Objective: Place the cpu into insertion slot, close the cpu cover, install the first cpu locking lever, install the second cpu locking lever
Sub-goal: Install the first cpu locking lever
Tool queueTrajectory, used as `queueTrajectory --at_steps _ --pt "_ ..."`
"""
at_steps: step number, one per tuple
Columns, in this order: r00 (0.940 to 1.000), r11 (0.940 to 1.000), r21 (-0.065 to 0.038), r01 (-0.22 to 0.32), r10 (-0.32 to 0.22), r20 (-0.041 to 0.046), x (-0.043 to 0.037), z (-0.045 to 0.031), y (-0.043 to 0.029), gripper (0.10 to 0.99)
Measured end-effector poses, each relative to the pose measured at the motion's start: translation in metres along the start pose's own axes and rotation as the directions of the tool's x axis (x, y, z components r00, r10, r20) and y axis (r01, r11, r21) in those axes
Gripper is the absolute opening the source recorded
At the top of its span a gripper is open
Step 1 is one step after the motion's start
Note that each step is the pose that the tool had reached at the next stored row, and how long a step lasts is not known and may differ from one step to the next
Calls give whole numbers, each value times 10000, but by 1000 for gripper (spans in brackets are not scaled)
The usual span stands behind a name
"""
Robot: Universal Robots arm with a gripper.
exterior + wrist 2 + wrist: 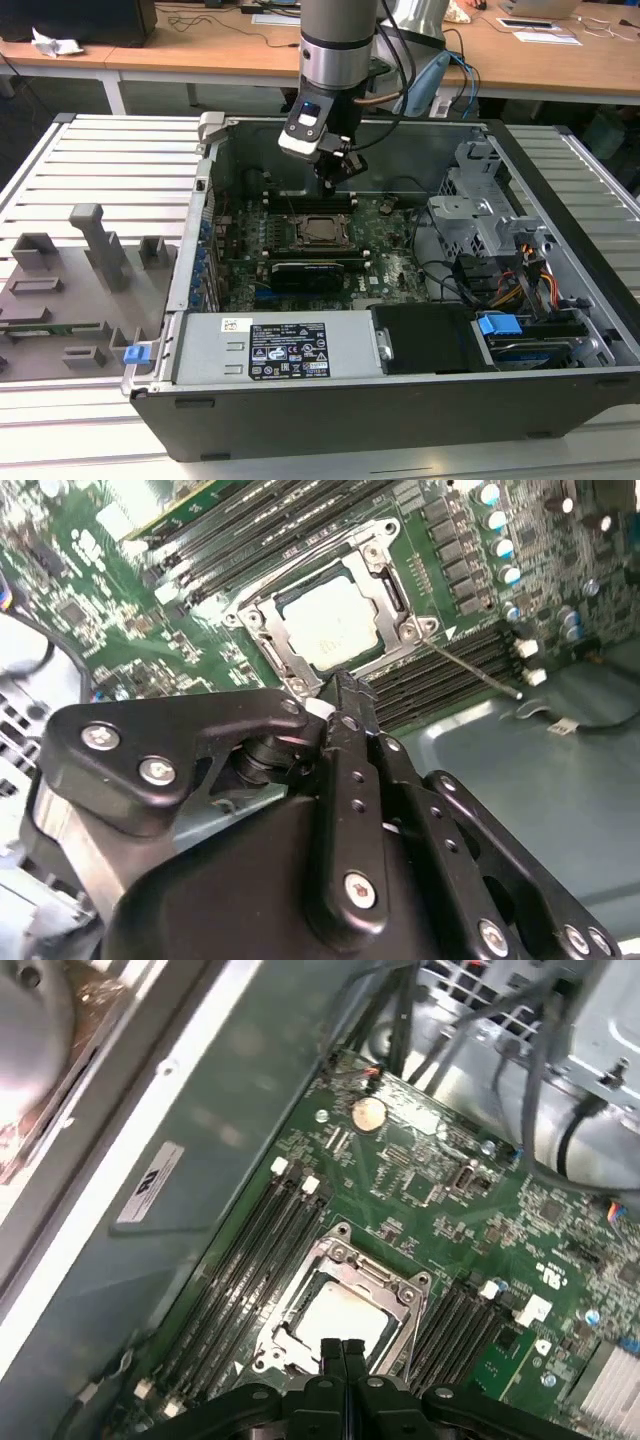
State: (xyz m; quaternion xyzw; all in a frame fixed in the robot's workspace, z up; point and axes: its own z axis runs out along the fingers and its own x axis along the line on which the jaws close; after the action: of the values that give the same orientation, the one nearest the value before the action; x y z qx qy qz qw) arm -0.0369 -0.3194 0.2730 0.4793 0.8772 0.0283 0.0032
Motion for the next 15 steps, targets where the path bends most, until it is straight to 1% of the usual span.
queueTrajectory --at_steps 1,2,4,5,6,7,8,10,12,13,15 --pt "9998 9998 4 190 -190 -10 0 0 0 106" --pt "9977 9977 12 675 -674 -37 0 0 0 106" --pt "9938 9938 20 1112 -1112 -60 0 0 0 106" --pt "9888 9889 26 1487 -1487 -81 0 0 0 106" --pt "9859 9859 28 1671 -1670 -91 0 0 0 106" --pt "9840 9841 29 1778 -1778 -97 0 0 0 106" --pt "9793 9794 33 2020 -2019 -111 0 0 0 106" --pt "9739 9740 35 2267 -2267 -125 0 0 0 106" --pt "9667 9668 37 2556 -2555 -142 0 0 0 106" --pt "9645 9645 38 2639 -2638 -147 0 0 0 106" --pt "9623 9624 39 2715 -2714 -152 -1 0 1 106"
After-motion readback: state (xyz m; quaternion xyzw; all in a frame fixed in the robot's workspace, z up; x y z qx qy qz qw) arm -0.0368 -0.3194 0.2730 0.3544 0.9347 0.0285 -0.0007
